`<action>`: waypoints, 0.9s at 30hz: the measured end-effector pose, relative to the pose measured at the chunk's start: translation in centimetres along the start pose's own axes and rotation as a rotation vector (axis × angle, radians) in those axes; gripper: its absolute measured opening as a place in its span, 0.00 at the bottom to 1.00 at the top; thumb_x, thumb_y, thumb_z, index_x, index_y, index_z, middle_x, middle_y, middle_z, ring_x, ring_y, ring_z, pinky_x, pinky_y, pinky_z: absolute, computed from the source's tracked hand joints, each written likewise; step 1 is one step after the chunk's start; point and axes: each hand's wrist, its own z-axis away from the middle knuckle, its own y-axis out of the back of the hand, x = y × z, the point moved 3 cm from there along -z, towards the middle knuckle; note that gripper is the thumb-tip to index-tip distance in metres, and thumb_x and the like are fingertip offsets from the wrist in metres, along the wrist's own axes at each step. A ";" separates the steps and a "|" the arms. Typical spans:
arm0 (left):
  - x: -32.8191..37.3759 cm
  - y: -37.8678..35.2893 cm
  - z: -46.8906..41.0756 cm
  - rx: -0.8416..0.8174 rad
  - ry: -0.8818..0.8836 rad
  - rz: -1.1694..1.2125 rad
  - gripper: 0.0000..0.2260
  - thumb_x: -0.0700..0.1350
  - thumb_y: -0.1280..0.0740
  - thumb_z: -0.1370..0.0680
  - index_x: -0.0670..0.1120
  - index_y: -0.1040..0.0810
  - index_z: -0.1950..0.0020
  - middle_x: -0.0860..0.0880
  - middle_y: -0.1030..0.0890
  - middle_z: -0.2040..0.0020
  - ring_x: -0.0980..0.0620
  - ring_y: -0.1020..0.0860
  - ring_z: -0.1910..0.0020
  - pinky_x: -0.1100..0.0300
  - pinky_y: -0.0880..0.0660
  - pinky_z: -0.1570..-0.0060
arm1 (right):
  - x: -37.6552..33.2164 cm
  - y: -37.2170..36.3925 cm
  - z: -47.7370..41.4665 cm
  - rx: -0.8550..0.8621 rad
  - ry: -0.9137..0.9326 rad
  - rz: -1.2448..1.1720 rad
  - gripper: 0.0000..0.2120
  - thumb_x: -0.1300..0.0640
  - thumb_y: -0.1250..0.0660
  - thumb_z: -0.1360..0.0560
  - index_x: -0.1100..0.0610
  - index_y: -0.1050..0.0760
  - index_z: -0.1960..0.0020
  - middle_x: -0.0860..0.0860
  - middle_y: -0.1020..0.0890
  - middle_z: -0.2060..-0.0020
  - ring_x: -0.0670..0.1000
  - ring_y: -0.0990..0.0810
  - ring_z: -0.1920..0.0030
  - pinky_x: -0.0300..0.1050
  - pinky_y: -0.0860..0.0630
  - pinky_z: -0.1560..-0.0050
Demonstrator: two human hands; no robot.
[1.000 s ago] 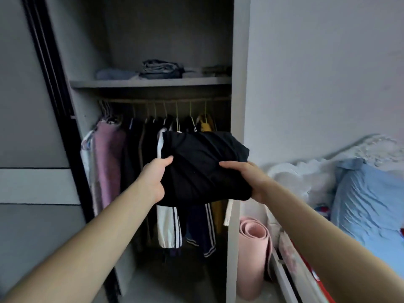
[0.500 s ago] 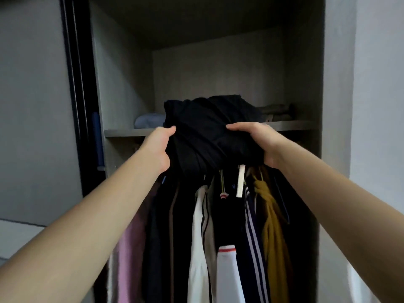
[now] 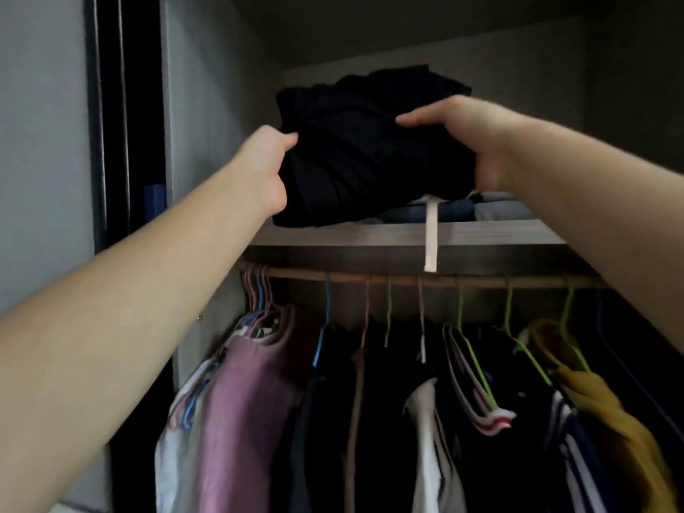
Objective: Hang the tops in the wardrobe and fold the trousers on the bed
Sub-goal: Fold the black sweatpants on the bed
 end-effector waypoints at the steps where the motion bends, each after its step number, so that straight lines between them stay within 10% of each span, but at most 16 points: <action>1: 0.8 0.6 -1.9 -0.015 -0.006 0.002 0.09 0.43 0.35 0.20 0.40 0.19 0.45 0.42 0.15 0.52 0.43 0.15 0.56 0.49 0.19 0.61 | -0.4 -0.9 -1.6 0.021 0.015 0.010 0.11 0.51 0.26 0.27 0.57 0.17 0.50 0.53 0.12 0.56 0.53 0.12 0.58 0.47 0.16 0.61; 4: 2.6 2.1 -7.5 -0.057 -0.017 -0.014 0.09 0.42 0.36 0.20 0.41 0.19 0.44 0.41 0.15 0.52 0.42 0.15 0.57 0.50 0.19 0.66 | -1.1 -3.4 -6.7 0.074 0.035 0.046 0.12 0.50 0.27 0.27 0.56 0.17 0.49 0.52 0.12 0.55 0.51 0.13 0.58 0.48 0.17 0.54; 12: 5.0 4.0 -19.3 -0.121 -0.056 -0.046 0.09 0.42 0.38 0.19 0.42 0.20 0.48 0.42 0.16 0.53 0.43 0.15 0.67 0.52 0.22 0.77 | -1.0 -7.4 -18.2 0.166 0.103 0.085 0.11 0.48 0.29 0.26 0.55 0.21 0.51 0.48 0.16 0.69 0.49 0.16 0.70 0.40 0.23 0.72; 19: 5.7 4.7 -25.9 -0.096 -0.083 -0.055 0.09 0.45 0.41 0.18 0.46 0.22 0.50 0.46 0.17 0.57 0.46 0.17 0.66 0.53 0.21 0.73 | -1.1 -9.5 -25.7 0.178 0.129 0.011 0.19 0.48 0.31 0.24 0.57 0.22 0.38 0.53 0.15 0.57 0.52 0.15 0.64 0.41 0.23 0.70; 23: 2.4 6.0 -29.1 -0.019 0.026 -0.291 0.12 0.45 0.42 0.17 0.44 0.23 0.56 0.47 0.18 0.69 0.50 0.20 0.76 0.59 0.26 0.81 | 2.9 -10.6 -28.9 0.073 -0.133 0.147 0.13 0.46 0.35 0.20 0.57 0.22 0.49 0.52 0.17 0.66 0.50 0.18 0.70 0.39 0.22 0.71; 27: -1.3 7.8 -30.0 -0.033 0.238 -0.724 0.15 0.43 0.46 0.17 0.41 0.27 0.62 0.46 0.25 0.81 0.50 0.27 0.86 0.63 0.30 0.85 | 6.3 -10.6 -29.7 -0.044 -0.403 0.574 0.18 0.41 0.37 0.20 0.56 0.25 0.48 0.55 0.18 0.52 0.54 0.18 0.55 0.50 0.20 0.50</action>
